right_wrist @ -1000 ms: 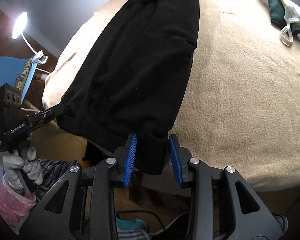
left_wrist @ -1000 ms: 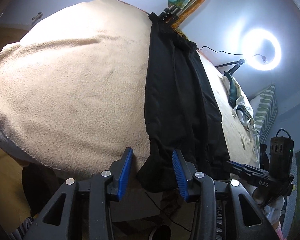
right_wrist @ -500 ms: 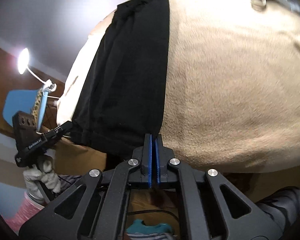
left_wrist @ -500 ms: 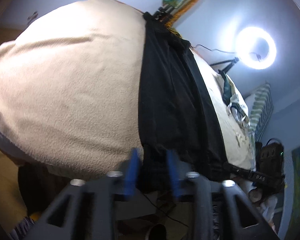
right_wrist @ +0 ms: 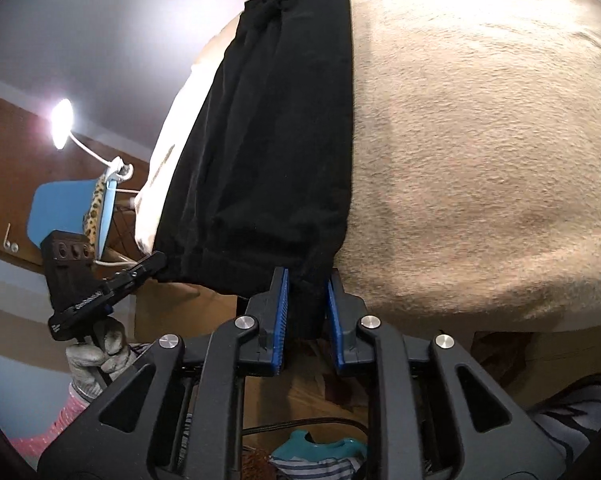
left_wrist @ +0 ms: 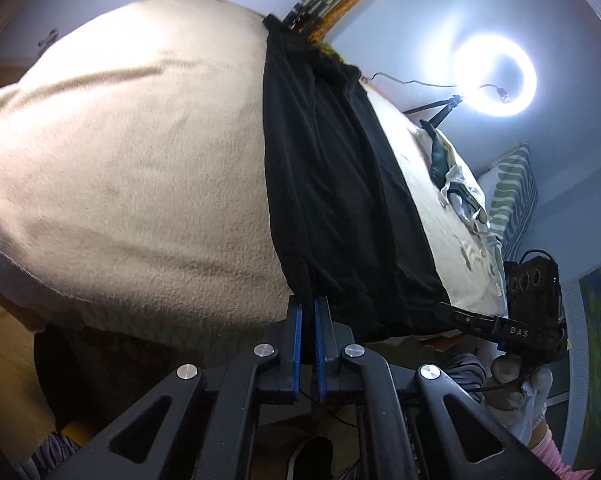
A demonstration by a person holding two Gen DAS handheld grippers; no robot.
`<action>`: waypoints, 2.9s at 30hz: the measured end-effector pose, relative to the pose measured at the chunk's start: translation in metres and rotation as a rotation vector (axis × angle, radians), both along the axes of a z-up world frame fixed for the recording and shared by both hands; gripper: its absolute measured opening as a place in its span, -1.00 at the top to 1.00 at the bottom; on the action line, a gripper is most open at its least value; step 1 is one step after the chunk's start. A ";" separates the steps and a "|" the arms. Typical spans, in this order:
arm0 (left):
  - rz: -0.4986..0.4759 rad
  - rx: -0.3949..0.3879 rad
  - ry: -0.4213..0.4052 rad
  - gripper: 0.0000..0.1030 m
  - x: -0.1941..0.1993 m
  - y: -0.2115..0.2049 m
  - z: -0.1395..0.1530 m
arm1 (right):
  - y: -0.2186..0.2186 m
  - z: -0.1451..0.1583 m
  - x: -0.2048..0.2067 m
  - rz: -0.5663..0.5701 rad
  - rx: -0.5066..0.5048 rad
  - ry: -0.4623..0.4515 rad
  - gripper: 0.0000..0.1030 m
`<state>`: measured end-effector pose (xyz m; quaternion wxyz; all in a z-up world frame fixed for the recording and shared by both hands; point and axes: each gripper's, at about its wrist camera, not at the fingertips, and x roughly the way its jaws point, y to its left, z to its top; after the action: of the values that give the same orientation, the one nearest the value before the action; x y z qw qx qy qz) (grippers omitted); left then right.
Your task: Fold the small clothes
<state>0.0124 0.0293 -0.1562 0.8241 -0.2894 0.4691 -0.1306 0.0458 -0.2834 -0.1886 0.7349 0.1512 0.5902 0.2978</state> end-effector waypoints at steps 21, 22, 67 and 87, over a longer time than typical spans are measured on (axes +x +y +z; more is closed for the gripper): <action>0.008 -0.036 -0.016 0.97 0.029 0.000 0.023 | -0.021 0.019 0.027 -0.021 0.194 0.003 0.84; 0.007 -0.037 -0.025 0.97 0.033 0.001 0.028 | -0.019 0.021 0.029 -0.023 0.196 -0.004 0.84; -0.190 0.224 -0.029 0.46 0.144 -0.002 0.023 | 0.019 0.037 0.123 0.126 0.025 -0.201 0.54; -0.073 0.340 -0.100 0.47 0.232 0.011 0.022 | 0.085 0.033 0.198 0.212 -0.279 -0.384 0.54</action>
<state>0.2445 0.0403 -0.1339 0.8781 -0.1219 0.4531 -0.0933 0.2443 -0.1981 -0.1556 0.8119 -0.0734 0.4878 0.3123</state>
